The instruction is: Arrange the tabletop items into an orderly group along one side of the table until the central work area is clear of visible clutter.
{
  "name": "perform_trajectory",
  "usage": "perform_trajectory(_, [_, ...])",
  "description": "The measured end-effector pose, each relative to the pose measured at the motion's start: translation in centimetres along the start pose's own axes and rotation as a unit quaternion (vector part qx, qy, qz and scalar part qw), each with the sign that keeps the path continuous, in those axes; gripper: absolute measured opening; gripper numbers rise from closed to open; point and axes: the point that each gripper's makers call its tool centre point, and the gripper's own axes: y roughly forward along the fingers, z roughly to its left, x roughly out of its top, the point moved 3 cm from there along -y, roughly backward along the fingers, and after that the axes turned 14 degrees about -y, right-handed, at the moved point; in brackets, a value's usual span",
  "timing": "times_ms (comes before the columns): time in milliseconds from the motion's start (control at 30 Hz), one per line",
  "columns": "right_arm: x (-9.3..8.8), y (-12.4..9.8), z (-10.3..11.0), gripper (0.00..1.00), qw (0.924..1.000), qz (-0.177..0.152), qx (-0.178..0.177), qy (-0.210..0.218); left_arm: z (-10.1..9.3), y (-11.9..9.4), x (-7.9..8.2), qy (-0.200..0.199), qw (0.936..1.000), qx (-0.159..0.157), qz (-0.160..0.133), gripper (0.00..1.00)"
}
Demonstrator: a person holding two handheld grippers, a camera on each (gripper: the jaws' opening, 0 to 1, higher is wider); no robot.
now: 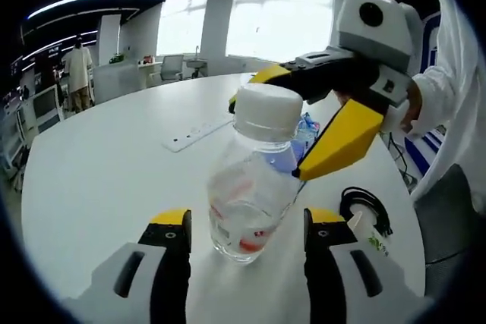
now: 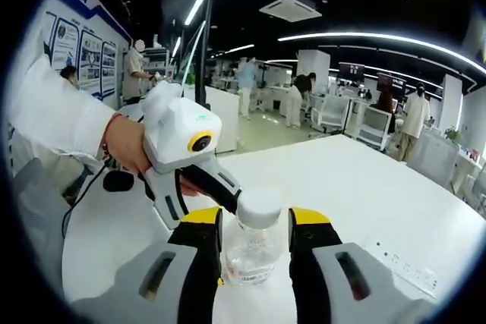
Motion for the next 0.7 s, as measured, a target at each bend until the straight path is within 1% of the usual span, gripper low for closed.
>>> perform_trajectory(167, [0.0, -0.1, -0.2, 0.41, 1.0000, 0.001, -0.001, 0.005, -0.1, -0.3, 0.1, -0.002, 1.0000, 0.003, -0.001, 0.64])
perform_trajectory(267, [-0.1, -0.2, -0.2, 0.46, 1.0000, 0.001, 0.000, 0.009, -0.2, -0.5, 0.0, -0.011, 0.9999, 0.005, 0.000, 0.66])
perform_trajectory(333, [-0.1, -0.3, -0.2, 0.47, 0.9999, 0.002, 0.000, 0.010, -0.4, -0.7, 0.0, -0.013, 0.9999, 0.005, -0.001, 0.67])
perform_trajectory(467, [-0.2, -0.8, -0.3, 0.51, 0.9999, 0.002, -0.001, 0.017, -0.5, -1.0, -0.1, -0.018, 0.9998, 0.009, -0.002, 0.68])
perform_trajectory(700, [-0.3, -1.6, -0.6, 0.58, 0.9995, -0.001, -0.003, 0.030, -0.7, -1.6, -0.3, -0.032, 0.9994, 0.016, -0.005, 0.72])
